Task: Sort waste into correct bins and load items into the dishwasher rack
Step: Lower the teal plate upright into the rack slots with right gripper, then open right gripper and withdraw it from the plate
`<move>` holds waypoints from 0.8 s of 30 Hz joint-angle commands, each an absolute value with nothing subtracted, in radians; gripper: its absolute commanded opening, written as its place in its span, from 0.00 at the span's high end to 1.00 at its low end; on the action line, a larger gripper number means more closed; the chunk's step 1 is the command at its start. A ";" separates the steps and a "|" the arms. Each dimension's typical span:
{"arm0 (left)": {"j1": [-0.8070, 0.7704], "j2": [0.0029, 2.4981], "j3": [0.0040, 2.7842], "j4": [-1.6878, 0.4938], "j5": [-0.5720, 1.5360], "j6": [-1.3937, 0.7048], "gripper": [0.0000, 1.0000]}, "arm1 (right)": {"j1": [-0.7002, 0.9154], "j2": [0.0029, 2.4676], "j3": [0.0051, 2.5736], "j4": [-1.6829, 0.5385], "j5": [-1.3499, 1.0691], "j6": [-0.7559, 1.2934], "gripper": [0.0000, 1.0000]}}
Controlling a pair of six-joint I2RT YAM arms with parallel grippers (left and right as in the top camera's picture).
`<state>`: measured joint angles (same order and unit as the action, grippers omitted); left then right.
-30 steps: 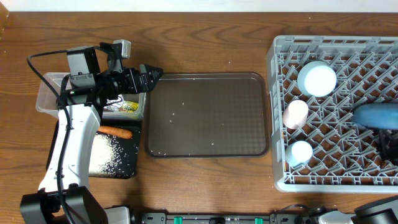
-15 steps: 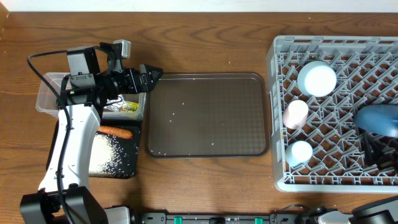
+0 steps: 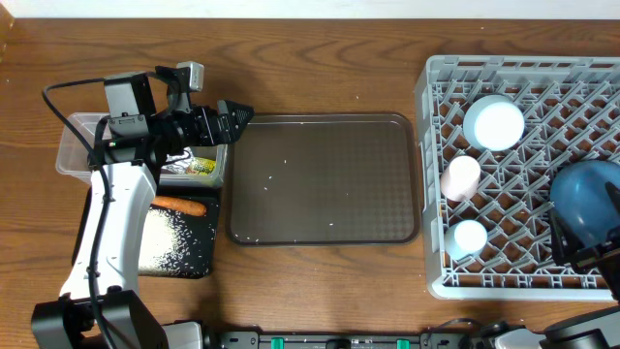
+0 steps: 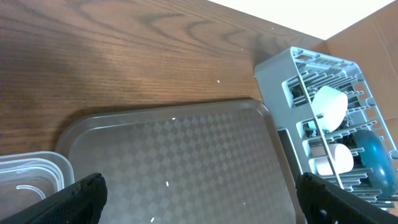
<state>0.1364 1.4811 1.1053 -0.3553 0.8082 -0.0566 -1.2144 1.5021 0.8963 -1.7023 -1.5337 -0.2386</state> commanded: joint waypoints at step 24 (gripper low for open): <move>0.139 1.472 1.103 -0.354 0.810 -0.065 0.00 | -0.984 1.482 1.191 -1.480 -1.338 -0.691 0.01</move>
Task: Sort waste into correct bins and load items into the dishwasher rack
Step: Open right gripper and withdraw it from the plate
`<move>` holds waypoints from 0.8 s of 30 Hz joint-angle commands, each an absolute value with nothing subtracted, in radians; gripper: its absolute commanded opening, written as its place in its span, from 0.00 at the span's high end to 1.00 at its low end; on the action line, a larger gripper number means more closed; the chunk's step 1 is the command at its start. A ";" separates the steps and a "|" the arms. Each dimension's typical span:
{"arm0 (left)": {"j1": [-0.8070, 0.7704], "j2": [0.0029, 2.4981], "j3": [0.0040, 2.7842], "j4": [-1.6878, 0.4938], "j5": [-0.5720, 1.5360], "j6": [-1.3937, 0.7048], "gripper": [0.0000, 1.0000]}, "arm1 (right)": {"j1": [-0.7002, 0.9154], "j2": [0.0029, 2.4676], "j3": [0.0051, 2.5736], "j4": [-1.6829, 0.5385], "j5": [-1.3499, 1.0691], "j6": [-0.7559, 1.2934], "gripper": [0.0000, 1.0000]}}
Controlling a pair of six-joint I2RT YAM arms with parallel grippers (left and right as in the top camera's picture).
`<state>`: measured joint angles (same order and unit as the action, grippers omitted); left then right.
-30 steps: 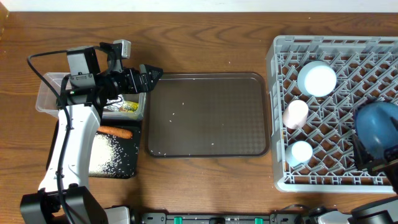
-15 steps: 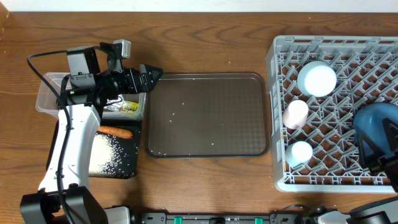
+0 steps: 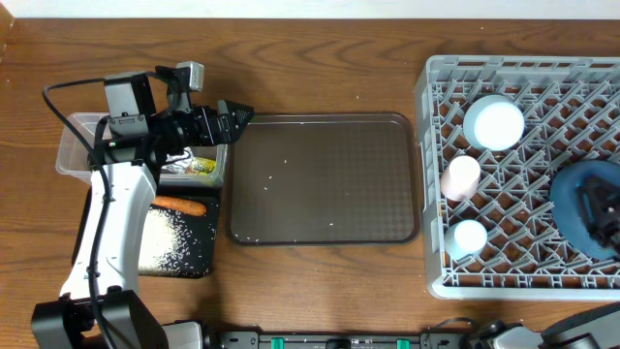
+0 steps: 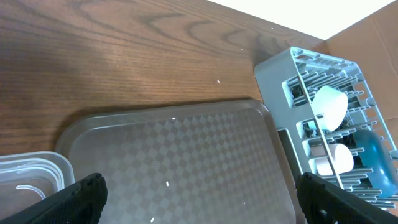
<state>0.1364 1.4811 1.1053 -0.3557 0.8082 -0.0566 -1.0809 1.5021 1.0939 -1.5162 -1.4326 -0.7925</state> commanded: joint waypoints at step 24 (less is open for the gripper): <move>0.139 1.472 1.103 -0.354 0.810 -0.065 0.00 | 0.360 1.484 1.459 -1.040 0.108 0.197 0.01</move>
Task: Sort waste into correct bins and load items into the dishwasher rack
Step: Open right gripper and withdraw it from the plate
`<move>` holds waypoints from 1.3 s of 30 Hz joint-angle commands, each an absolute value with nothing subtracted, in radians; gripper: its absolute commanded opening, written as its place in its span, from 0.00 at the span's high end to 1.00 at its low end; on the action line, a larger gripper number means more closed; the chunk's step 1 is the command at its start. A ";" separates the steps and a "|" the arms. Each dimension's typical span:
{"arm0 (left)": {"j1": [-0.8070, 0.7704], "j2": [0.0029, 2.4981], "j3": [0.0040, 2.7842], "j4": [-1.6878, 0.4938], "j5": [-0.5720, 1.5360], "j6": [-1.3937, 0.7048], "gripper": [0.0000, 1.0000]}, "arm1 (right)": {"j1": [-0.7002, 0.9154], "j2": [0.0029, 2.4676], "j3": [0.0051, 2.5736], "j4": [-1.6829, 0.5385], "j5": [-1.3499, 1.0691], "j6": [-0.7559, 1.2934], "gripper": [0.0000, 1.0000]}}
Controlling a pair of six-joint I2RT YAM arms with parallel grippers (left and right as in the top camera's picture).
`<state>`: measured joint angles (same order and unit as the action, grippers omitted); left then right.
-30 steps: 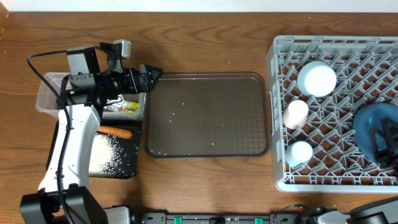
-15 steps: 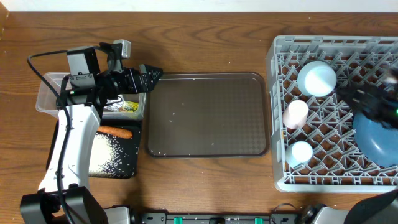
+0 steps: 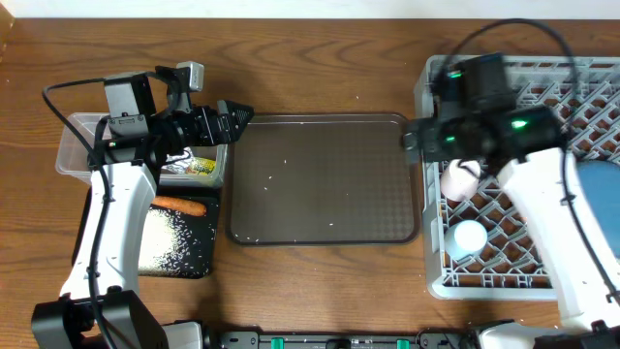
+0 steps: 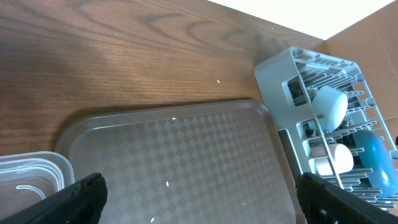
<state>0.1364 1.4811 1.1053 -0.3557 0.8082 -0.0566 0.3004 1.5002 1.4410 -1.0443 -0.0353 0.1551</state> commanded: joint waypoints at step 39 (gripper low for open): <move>0.139 1.472 1.103 -0.354 0.810 -0.065 0.00 | 0.467 1.342 1.457 -1.044 0.108 0.198 0.01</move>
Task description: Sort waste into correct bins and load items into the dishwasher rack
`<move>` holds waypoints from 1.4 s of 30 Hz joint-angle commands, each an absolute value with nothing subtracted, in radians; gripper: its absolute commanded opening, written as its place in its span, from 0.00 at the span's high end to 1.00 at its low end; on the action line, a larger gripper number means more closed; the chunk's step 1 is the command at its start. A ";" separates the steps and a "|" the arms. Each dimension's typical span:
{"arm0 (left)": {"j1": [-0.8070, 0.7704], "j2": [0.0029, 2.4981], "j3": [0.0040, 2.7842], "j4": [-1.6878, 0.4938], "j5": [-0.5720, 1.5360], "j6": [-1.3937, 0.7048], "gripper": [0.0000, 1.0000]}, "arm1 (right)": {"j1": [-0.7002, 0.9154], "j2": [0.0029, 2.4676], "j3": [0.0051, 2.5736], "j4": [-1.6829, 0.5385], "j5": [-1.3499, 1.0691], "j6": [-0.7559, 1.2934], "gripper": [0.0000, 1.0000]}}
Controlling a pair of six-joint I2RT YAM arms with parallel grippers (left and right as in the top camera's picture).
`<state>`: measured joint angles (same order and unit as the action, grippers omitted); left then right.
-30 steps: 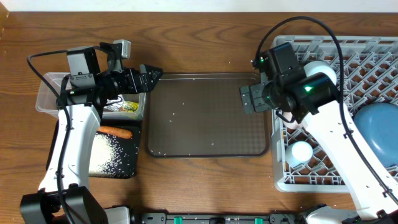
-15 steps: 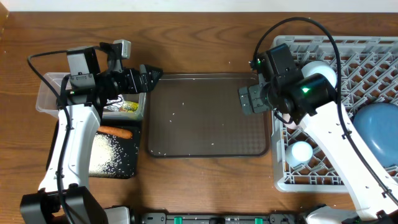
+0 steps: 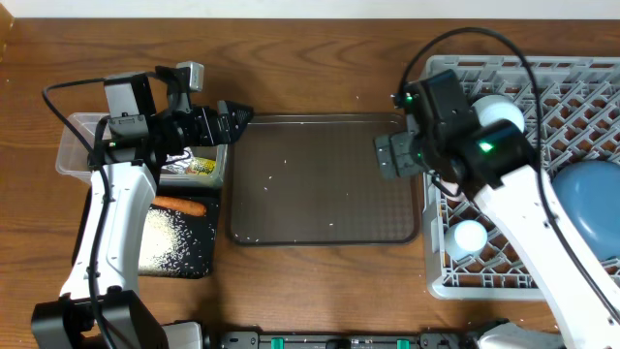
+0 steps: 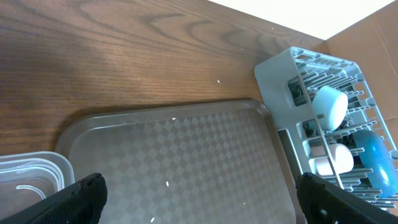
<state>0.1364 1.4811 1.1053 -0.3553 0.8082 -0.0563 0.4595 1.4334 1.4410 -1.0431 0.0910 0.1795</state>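
Observation:
The brown tray (image 3: 320,184) in the middle holds only a few white crumbs. My left gripper (image 3: 235,116) hovers open over its left edge; in the left wrist view its fingers (image 4: 81,199) stand wide apart above the tray (image 4: 174,149), with nothing between them. My right gripper (image 3: 390,155) is over the tray's right edge, and its jaws are not readable from above. The grey dishwasher rack (image 3: 523,281) on the right holds a blue bowl (image 3: 586,208) and white cups (image 3: 469,236).
A clear plastic container (image 3: 76,145) sits at the far left with a yellow wrapper (image 3: 199,167) beside it. Below them a black bin (image 3: 179,242) holds a carrot (image 3: 179,205) and white rice. The rack (image 4: 298,68) also shows in the left wrist view.
My right arm has moved left, from over the rack's left side to over the tray's right edge. The blue bowl now shows fully in the rack. My left arm has not moved.
My right gripper was first at the blue bowl in the rack's lower right corner, and was still there at the following moment. Later it stood high over the rack's left side, and now over the tray's right edge. The bowl stayed in the rack. My left gripper hung open throughout.

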 commanded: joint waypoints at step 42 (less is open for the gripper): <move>0.139 1.472 1.103 -0.354 0.810 -0.065 0.00 | 0.229 0.422 1.457 -1.446 0.108 0.198 0.01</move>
<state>0.1364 1.4811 1.1053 -0.3553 0.8082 -0.0563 0.2409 0.4393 1.4528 -1.4010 0.1051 0.1802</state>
